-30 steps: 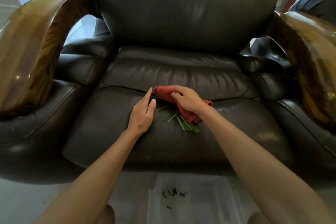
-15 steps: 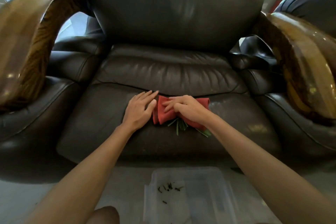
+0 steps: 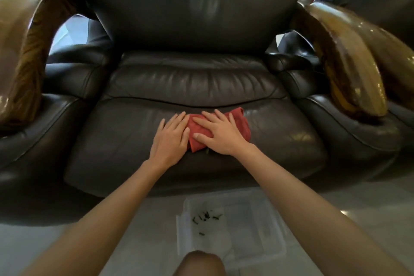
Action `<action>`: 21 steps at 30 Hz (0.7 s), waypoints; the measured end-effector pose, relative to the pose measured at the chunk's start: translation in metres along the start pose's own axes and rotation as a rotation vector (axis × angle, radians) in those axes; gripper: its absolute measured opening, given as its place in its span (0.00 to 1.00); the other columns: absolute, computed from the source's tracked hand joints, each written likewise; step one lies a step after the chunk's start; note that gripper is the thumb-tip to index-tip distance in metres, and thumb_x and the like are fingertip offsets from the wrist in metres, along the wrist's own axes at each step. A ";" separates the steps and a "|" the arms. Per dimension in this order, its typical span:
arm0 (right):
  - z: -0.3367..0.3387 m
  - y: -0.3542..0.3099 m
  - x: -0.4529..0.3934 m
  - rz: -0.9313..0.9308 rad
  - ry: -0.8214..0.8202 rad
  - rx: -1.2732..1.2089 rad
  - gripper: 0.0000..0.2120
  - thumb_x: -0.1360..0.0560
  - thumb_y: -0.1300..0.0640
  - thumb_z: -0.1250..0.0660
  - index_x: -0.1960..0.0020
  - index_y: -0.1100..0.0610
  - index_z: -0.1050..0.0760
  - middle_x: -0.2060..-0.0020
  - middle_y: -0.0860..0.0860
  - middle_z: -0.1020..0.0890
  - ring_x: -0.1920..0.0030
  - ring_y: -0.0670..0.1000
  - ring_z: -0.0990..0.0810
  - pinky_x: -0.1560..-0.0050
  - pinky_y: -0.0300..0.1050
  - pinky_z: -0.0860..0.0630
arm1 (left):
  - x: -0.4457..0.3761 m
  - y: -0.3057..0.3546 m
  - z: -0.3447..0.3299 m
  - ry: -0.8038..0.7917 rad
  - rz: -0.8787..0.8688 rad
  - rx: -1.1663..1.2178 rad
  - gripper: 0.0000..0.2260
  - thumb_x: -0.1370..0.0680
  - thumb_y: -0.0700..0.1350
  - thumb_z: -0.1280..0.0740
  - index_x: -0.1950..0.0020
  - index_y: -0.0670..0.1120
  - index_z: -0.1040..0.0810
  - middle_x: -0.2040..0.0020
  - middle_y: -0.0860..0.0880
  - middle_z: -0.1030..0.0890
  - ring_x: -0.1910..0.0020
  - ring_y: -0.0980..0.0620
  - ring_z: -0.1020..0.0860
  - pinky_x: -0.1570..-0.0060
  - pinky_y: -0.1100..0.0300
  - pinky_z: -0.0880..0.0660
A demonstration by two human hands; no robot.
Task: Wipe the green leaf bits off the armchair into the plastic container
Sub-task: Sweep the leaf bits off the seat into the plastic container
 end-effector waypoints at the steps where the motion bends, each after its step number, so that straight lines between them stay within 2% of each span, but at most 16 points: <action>1: 0.001 0.001 0.003 -0.002 0.000 0.003 0.28 0.25 0.36 0.46 0.27 0.41 0.42 0.24 0.49 0.43 0.24 0.58 0.52 0.28 0.64 0.59 | 0.001 0.002 -0.001 0.004 0.005 -0.013 0.21 0.18 0.47 0.47 0.25 0.45 0.38 0.24 0.47 0.36 0.24 0.49 0.40 0.25 0.49 0.50; 4: 0.007 -0.005 0.012 -0.010 0.027 -0.017 0.28 0.25 0.37 0.45 0.27 0.43 0.41 0.23 0.50 0.44 0.24 0.56 0.54 0.28 0.64 0.59 | 0.001 0.003 0.001 -0.027 0.047 0.018 0.21 0.19 0.46 0.46 0.25 0.45 0.38 0.24 0.47 0.36 0.24 0.48 0.42 0.25 0.47 0.50; 5: 0.016 -0.009 0.016 -0.004 0.084 -0.036 0.27 0.24 0.38 0.44 0.27 0.45 0.40 0.24 0.51 0.43 0.24 0.56 0.52 0.27 0.63 0.56 | 0.001 0.008 0.004 -0.028 0.063 0.048 0.21 0.19 0.45 0.45 0.25 0.45 0.37 0.24 0.46 0.36 0.24 0.48 0.42 0.25 0.46 0.50; 7: 0.044 -0.020 0.028 0.040 0.259 -0.081 0.25 0.24 0.43 0.41 0.29 0.50 0.35 0.28 0.53 0.34 0.27 0.55 0.41 0.27 0.58 0.45 | 0.003 0.021 0.021 0.048 0.078 0.119 0.20 0.20 0.43 0.43 0.27 0.43 0.33 0.26 0.44 0.33 0.25 0.46 0.38 0.26 0.45 0.48; 9: 0.071 -0.024 0.046 0.077 0.390 -0.171 0.21 0.24 0.47 0.38 0.34 0.54 0.30 0.37 0.53 0.24 0.36 0.52 0.29 0.35 0.50 0.32 | 0.014 0.044 0.046 0.217 0.020 0.174 0.18 0.22 0.41 0.41 0.33 0.42 0.27 0.33 0.42 0.25 0.33 0.46 0.29 0.30 0.48 0.38; 10: 0.080 -0.023 0.054 0.089 0.418 -0.210 0.19 0.24 0.47 0.38 0.37 0.54 0.28 0.42 0.51 0.21 0.42 0.49 0.25 0.41 0.46 0.28 | 0.024 0.057 0.058 0.303 -0.020 0.214 0.16 0.23 0.41 0.41 0.37 0.42 0.25 0.39 0.43 0.21 0.39 0.48 0.26 0.36 0.53 0.33; 11: 0.087 -0.020 0.061 0.101 0.439 -0.235 0.17 0.24 0.47 0.38 0.39 0.53 0.26 0.47 0.50 0.19 0.48 0.47 0.23 0.47 0.43 0.26 | 0.035 0.067 0.066 0.372 -0.064 0.264 0.14 0.24 0.41 0.41 0.42 0.42 0.23 0.46 0.45 0.19 0.46 0.50 0.24 0.43 0.59 0.31; 13: 0.088 -0.014 0.079 0.120 0.491 -0.283 0.13 0.25 0.47 0.38 0.45 0.53 0.24 0.58 0.48 0.18 0.60 0.44 0.22 0.58 0.40 0.26 | 0.065 0.086 0.060 0.383 -0.163 0.340 0.10 0.24 0.41 0.41 0.49 0.43 0.22 0.55 0.50 0.21 0.56 0.54 0.25 0.53 0.64 0.31; 15: 0.067 -0.009 0.094 0.146 0.509 -0.351 0.11 0.25 0.48 0.37 0.49 0.54 0.24 0.64 0.47 0.20 0.66 0.44 0.24 0.62 0.38 0.28 | 0.092 0.100 0.026 0.261 -0.241 0.339 0.09 0.25 0.40 0.41 0.52 0.42 0.22 0.59 0.49 0.20 0.62 0.53 0.24 0.59 0.61 0.29; 17: 0.025 -0.006 0.105 0.154 0.450 -0.396 0.10 0.26 0.50 0.35 0.51 0.56 0.23 0.66 0.48 0.20 0.68 0.45 0.24 0.63 0.38 0.27 | 0.115 0.105 -0.026 0.066 -0.278 0.253 0.09 0.27 0.40 0.40 0.54 0.41 0.21 0.61 0.45 0.19 0.65 0.49 0.23 0.63 0.58 0.28; 19: -0.021 0.003 0.117 0.131 0.383 -0.413 0.10 0.26 0.51 0.34 0.51 0.57 0.22 0.67 0.50 0.19 0.68 0.47 0.23 0.64 0.41 0.26 | 0.128 0.086 -0.081 -0.126 -0.171 0.214 0.09 0.26 0.40 0.38 0.51 0.40 0.21 0.58 0.43 0.18 0.61 0.45 0.21 0.62 0.57 0.27; 21: -0.059 0.015 0.130 0.107 0.350 -0.394 0.12 0.26 0.50 0.35 0.51 0.58 0.21 0.66 0.51 0.19 0.66 0.48 0.21 0.64 0.42 0.25 | 0.136 0.049 -0.124 -0.233 0.034 0.223 0.11 0.24 0.39 0.38 0.44 0.41 0.21 0.49 0.42 0.18 0.52 0.43 0.21 0.54 0.54 0.25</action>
Point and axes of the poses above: each hand's wrist, its own x-axis away from the middle knuckle, its own z-axis out of the back of the hand, y = z × x, the point moved 9 cm from there along -x, towards the middle knuckle
